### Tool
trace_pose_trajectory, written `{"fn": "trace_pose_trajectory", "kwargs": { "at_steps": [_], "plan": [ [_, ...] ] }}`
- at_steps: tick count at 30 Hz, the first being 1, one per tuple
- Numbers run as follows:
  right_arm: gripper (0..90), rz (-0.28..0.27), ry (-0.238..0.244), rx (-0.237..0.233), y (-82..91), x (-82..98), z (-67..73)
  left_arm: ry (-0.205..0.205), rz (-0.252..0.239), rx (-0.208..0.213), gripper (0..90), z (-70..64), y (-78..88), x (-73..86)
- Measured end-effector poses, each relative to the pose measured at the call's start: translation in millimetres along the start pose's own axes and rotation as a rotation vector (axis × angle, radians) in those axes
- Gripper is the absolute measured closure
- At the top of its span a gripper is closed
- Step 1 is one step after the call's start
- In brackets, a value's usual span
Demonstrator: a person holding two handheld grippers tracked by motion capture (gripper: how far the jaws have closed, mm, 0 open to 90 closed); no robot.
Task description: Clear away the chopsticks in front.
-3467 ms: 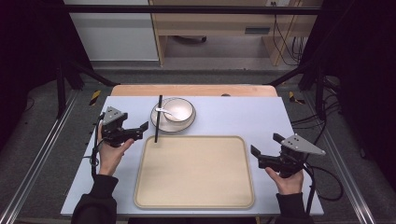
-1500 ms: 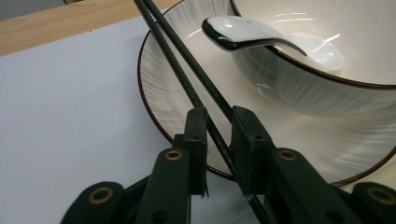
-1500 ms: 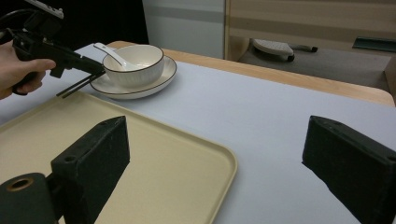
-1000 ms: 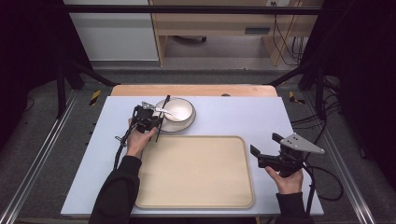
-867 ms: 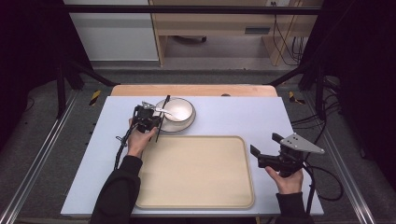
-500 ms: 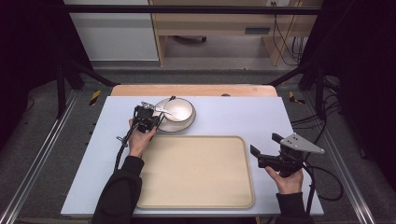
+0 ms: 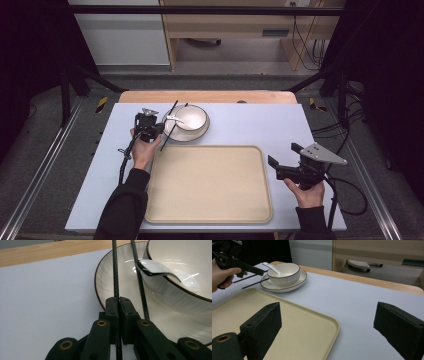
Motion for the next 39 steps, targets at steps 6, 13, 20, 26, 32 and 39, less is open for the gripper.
{"fn": "trace_pose_trajectory", "kwargs": {
  "at_steps": [6, 13, 20, 26, 32, 39],
  "plan": [
    [7.8, -0.003, -0.004, 0.002, 1.2, -0.5, -0.8, 0.024, -0.014, -0.027, 85.1, 4.5, 17.6, 5.7],
    [7.4, -0.009, -0.014, 0.009, 4.1, -2.0, -2.9, 0.055, -0.054, -0.039, 85.1, 4.0, 40.6, 16.5],
    [7.1, -0.014, -0.008, 0.011, 5.2, -2.7, -3.4, 0.064, -0.099, -0.045, 85.1, -2.9, 67.5, 27.6],
    [7.0, -0.016, -0.009, 0.011, 6.5, -2.6, -2.6, 0.094, -0.140, -0.069, 85.1, -11.1, 95.6, 41.8],
    [7.0, -0.017, -0.009, 0.009, 7.6, -3.1, -0.5, 0.107, -0.161, -0.063, 85.1, -26.9, 112.0, 52.2],
    [6.9, -0.026, -0.004, 0.008, 10.3, -4.2, -0.3, 0.119, -0.196, -0.071, 85.1, -47.2, 128.2, 57.8]
  ]
}}
Point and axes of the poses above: each handheld gripper's, and its own axes: y roughly backward along the jaws, x roughly out of its underside, z roughly to its left, the point moved 8 cm from there along -y, roughly forward along the jaws, and after that the axes turned 15 degrees about x, right-handed, at the moved point
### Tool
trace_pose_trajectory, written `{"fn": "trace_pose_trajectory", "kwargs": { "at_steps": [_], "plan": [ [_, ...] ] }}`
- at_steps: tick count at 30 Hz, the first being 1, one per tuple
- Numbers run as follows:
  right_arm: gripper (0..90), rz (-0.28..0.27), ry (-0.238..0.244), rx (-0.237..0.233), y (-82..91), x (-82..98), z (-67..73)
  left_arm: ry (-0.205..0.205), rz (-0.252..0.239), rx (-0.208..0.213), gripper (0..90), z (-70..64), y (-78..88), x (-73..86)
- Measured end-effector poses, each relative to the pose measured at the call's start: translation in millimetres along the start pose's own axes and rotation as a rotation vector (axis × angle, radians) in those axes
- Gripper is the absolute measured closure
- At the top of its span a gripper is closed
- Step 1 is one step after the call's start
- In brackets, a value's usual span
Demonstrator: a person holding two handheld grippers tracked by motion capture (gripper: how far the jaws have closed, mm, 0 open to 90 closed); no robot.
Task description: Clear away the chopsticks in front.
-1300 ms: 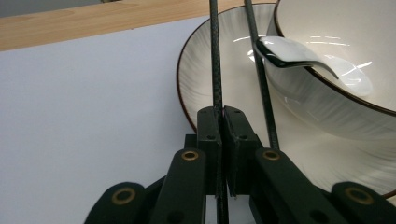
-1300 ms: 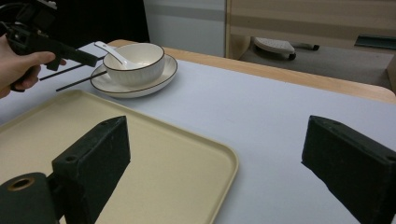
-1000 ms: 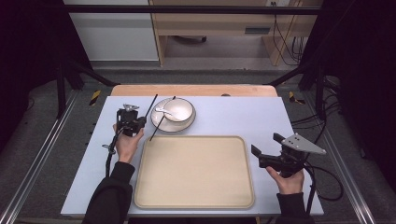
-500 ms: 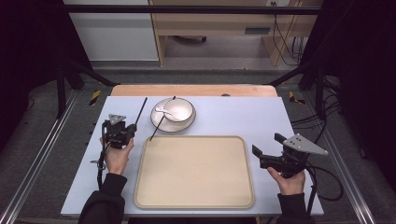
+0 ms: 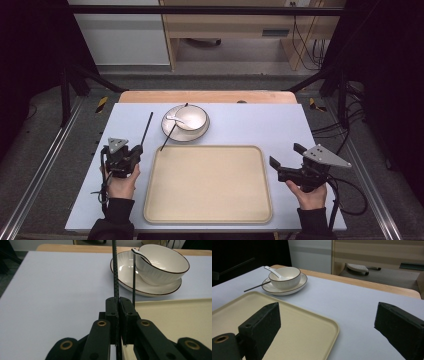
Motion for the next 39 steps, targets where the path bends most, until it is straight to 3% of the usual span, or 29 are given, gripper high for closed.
{"fn": "trace_pose_trajectory", "kwargs": {
  "at_steps": [4, 6, 10, 16, 21, 26, 31, 39],
  "plan": [
    [6.8, -0.002, -0.007, -0.001, 1.0, 0.0, -1.1, 0.009, -0.026, -0.016, 85.1, -8.7, 11.3, 1.9],
    [6.8, -0.004, -0.009, -0.002, 1.8, -0.8, -0.6, -0.006, -0.022, -0.026, 85.1, -14.5, 14.8, 4.4],
    [6.8, -0.017, -0.007, -0.006, 3.9, -3.4, 0.5, 0.008, -0.056, -0.012, 85.1, -28.4, 21.5, 10.7],
    [6.9, -0.009, -0.005, -0.008, 2.9, -2.2, 3.3, 0.003, -0.060, 0.006, 85.1, -45.1, 22.2, 31.1],
    [6.9, -0.005, 0.004, -0.013, 1.3, -0.8, 5.9, 0.035, -0.070, 0.033, 85.1, -55.2, 19.7, 49.3],
    [6.9, 0.000, 0.002, -0.010, 0.5, 0.3, 7.3, 0.021, -0.055, 0.030, 85.1, -66.3, 17.6, 68.1],
    [6.9, 0.006, 0.009, -0.014, -0.8, 1.4, 8.9, 0.034, -0.021, 0.025, 85.1, -66.3, 8.1, 84.4],
    [6.9, 0.009, 0.009, -0.010, -2.2, 2.6, 8.7, 0.031, 0.025, 0.006, 85.1, -63.4, 0.2, 98.2]
  ]
}}
Point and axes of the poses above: each handheld gripper's, and its own axes: y roughly backward along the jaws, x roughly out of its underside, z roughly to its left, the point moved 8 cm from there along -y, roughly forward along the jaws, and after that the axes turned 15 degrees about x, right-handed, at the moved point
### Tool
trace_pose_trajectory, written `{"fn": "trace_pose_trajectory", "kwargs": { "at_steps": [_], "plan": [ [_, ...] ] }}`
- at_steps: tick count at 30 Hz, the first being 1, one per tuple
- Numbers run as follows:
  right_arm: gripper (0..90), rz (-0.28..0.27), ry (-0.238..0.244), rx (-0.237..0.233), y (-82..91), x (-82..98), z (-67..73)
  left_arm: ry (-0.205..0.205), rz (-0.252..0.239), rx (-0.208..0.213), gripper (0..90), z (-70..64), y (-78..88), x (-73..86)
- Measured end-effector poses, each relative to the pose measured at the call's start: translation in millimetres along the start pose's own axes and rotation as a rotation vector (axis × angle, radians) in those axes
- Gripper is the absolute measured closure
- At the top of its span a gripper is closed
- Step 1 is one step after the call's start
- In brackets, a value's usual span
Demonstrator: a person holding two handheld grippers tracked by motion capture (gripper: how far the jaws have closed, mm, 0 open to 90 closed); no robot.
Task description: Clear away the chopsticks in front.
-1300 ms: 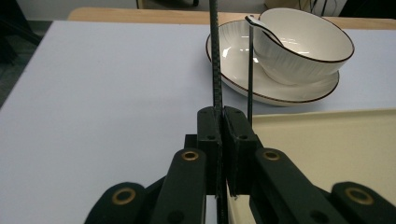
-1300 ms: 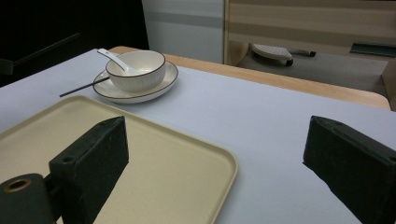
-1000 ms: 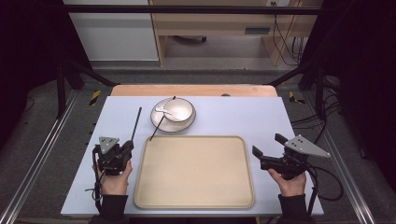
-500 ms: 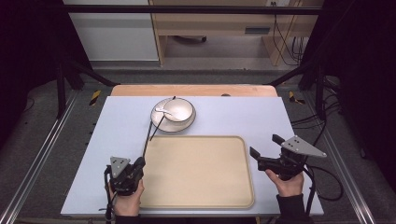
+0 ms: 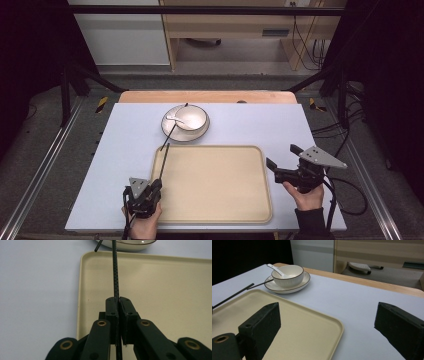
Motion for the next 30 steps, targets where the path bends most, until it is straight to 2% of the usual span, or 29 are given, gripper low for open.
{"fn": "trace_pose_trajectory", "kwargs": {
  "at_steps": [3, 7, 8, 10, 21, 26, 30],
  "plan": [
    [6.9, 0.002, 0.001, -0.002, -0.1, 0.2, 1.0, 0.010, 0.023, -0.006, 85.1, 2.0, -3.4, 3.8],
    [6.9, 0.004, 0.004, -0.001, -0.7, 0.8, 1.1, 0.002, 0.034, -0.021, 85.1, 2.9, -5.0, 2.9],
    [6.9, 0.005, 0.006, -0.002, -1.1, 1.1, 1.1, -0.002, 0.053, -0.031, 85.1, 3.5, -6.0, 3.7],
    [6.9, 0.006, 0.005, 0.000, -1.3, 1.3, 1.2, -0.004, 0.060, -0.036, 85.1, 3.8, -6.4, 3.9],
    [6.9, 0.011, 0.008, -0.002, -2.1, 2.3, 1.7, -0.003, 0.117, -0.051, 84.6, 4.2, -10.9, 5.0],
    [6.9, 0.007, 0.006, 0.000, -1.7, 1.5, 1.2, -0.002, 0.120, -0.044, 83.0, 3.8, -11.5, 4.3],
    [6.9, 0.005, 0.004, 0.000, -0.9, 1.0, 0.6, -0.012, 0.094, -0.026, 79.3, 3.3, -8.0, -2.5]
  ]
}}
Point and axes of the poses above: each handheld gripper's, and its own axes: y roughly backward along the jaws, x roughly out of its underside, z roughly to its left, the point moved 8 cm from there along -y, roughly forward along the jaws, and after that the axes turned 15 degrees about x, right-handed, at the moved point
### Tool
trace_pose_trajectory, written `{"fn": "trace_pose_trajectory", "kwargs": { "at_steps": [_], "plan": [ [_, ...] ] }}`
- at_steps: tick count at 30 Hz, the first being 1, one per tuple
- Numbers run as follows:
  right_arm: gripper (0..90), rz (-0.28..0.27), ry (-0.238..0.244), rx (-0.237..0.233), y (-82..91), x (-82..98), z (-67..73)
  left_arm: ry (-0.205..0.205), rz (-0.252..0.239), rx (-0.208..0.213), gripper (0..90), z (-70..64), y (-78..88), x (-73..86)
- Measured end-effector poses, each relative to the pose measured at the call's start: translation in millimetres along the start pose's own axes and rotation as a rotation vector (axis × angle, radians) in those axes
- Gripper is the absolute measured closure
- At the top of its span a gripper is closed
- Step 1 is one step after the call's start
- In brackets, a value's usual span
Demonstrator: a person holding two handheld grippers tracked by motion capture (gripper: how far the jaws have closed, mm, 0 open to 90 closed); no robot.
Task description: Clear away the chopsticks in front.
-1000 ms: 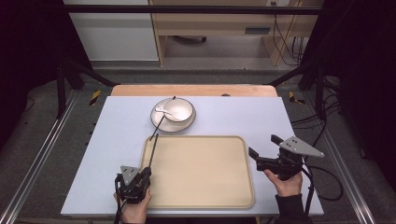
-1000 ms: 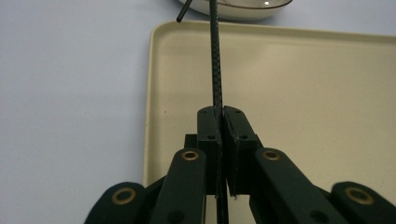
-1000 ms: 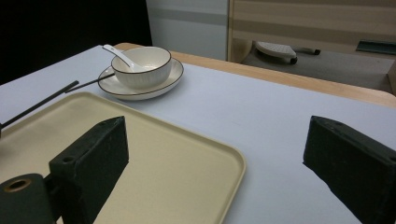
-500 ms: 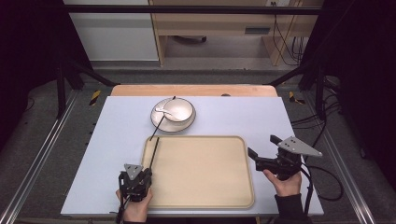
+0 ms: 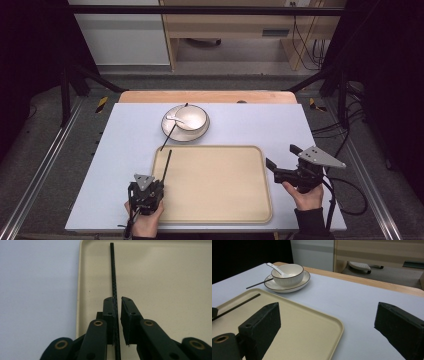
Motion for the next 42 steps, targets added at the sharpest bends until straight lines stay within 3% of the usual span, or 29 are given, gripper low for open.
{"fn": "trace_pose_trajectory", "kwargs": {
  "at_steps": [3, 8, 10, 11, 14, 18, 22, 28, 31, 37, 42],
  "plan": [
    [6.9, -0.001, -0.004, 0.001, 0.4, -0.1, -0.6, -0.008, -0.030, 0.042, 72.1, -0.2, 4.8, -11.6],
    [6.9, -0.003, -0.002, 0.003, -0.1, 0.1, -1.0, -0.061, -0.050, 0.120, 62.8, -3.3, 8.1, -30.7],
    [6.9, -0.003, -0.003, 0.004, 0.0, 0.1, -1.2, -0.093, -0.069, 0.174, 55.5, -6.4, 7.6, -42.7],
    [6.9, -0.003, -0.003, 0.004, 0.0, 0.1, -1.2, -0.093, -0.069, 0.174, 53.6, -6.4, 7.6, -42.7],
    [6.9, -0.002, -0.003, 0.006, 0.2, 0.2, -1.8, -0.116, -0.073, 0.226, 47.6, -7.5, 6.2, -54.4],
    [6.9, -0.001, -0.003, 0.006, -0.1, 0.5, -2.1, -0.151, -0.088, 0.238, 38.7, -3.6, 3.7, -69.7],
    [6.9, 0.001, -0.003, 0.006, -0.2, 0.9, -2.4, -0.150, -0.102, 0.275, 31.8, 0.9, 1.3, -82.4],
    [7.0, 0.002, 0.000, 0.009, -1.8, 1.6, -2.1, -0.198, -0.108, 0.255, 21.2, 9.0, -4.7, -103.2],
    [7.0, 0.002, 0.000, 0.010, -1.9, 1.4, -2.1, -0.196, -0.102, 0.259, 18.6, 13.2, -8.6, -109.2],
    [7.0, 0.000, -0.002, 0.010, -1.1, 0.7, -3.2, -0.201, -0.096, 0.254, 17.2, 20.0, -15.7, -116.0],
    [7.1, 0.005, -0.002, 0.011, -2.8, 1.9, -3.0, -0.241, -0.077, 0.237, 17.2, 23.6, -24.1, -122.6]
  ]
}}
Point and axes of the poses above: each handheld gripper's, and its own axes: y roughly backward along the jaws, x roughly out of its underside, z roughly to its left, the point moved 8 cm from there along -y, roughly forward along the jaws, and after that the axes turned 15 degrees about x, right-handed, at the moved point
